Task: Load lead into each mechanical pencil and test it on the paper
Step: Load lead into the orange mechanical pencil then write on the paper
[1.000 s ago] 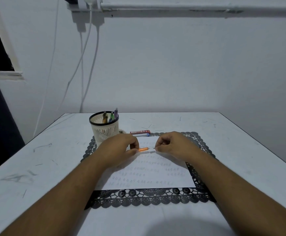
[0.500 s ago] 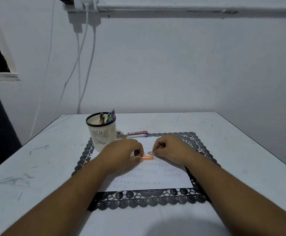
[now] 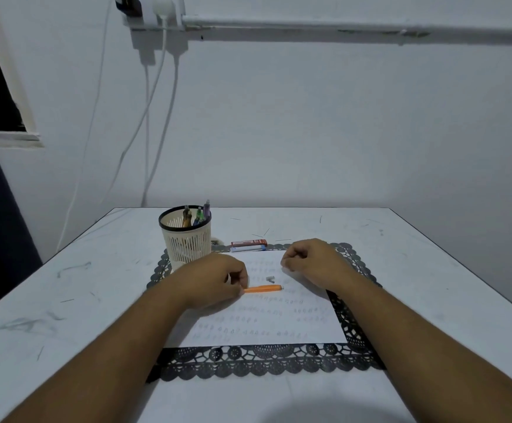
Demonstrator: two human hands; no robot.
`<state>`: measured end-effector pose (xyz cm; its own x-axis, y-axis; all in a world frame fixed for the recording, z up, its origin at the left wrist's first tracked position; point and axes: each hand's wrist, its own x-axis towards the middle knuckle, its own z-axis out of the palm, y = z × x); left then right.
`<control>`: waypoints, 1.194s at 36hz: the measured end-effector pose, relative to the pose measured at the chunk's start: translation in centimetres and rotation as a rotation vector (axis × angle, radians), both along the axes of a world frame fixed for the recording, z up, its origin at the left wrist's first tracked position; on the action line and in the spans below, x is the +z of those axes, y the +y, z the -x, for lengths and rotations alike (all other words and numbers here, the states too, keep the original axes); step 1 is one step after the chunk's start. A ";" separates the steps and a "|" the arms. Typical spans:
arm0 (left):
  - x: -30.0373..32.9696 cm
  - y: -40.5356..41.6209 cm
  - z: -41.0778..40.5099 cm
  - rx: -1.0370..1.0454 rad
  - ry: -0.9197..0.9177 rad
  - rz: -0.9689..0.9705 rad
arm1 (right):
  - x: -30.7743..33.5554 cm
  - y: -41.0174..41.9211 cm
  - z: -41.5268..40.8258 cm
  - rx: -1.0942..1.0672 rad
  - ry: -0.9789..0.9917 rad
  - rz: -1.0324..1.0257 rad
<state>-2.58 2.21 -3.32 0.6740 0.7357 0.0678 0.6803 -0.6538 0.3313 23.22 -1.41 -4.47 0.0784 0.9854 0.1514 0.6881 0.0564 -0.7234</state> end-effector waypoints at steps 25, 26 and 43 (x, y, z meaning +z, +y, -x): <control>-1.3 1.0 0.2 -0.015 -0.126 -0.167 | 0.6 9.5 3.5 0.055 -0.569 -0.003; -1.3 1.0 0.2 -0.014 -0.131 -0.166 | 0.5 9.6 3.5 0.064 -0.567 0.005; -1.3 0.6 0.2 -0.040 -0.201 -0.239 | 0.2 8.8 2.3 0.068 -0.201 0.106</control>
